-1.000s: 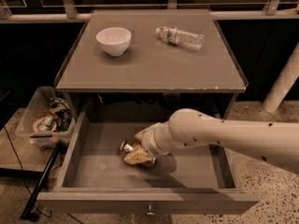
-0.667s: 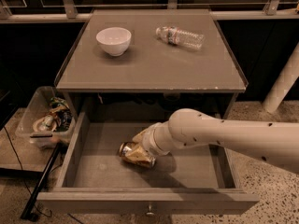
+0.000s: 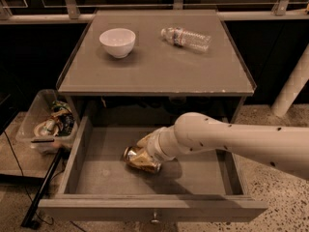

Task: Pick orange can from top drawer and place on counter

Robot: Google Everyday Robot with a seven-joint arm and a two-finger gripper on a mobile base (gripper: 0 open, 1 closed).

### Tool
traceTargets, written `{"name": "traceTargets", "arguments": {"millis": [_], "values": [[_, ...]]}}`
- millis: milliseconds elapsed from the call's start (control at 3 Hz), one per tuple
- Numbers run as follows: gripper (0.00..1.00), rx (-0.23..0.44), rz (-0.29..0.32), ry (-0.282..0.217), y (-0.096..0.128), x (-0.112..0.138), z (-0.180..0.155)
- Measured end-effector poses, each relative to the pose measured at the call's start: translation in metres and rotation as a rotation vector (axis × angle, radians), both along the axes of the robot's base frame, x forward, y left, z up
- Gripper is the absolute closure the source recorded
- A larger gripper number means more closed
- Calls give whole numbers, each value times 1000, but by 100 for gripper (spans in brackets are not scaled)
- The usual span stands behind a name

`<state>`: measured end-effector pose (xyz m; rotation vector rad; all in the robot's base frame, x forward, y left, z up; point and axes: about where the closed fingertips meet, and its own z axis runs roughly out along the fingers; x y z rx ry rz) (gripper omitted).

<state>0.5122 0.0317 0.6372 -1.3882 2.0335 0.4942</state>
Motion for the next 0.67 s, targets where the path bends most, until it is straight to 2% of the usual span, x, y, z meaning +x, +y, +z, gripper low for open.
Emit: {"name": "traceTargets", "arguments": {"millis": [333, 667], "values": [[100, -9, 15, 2, 0, 1, 6], [100, -9, 19, -21, -9, 2, 29]]}}
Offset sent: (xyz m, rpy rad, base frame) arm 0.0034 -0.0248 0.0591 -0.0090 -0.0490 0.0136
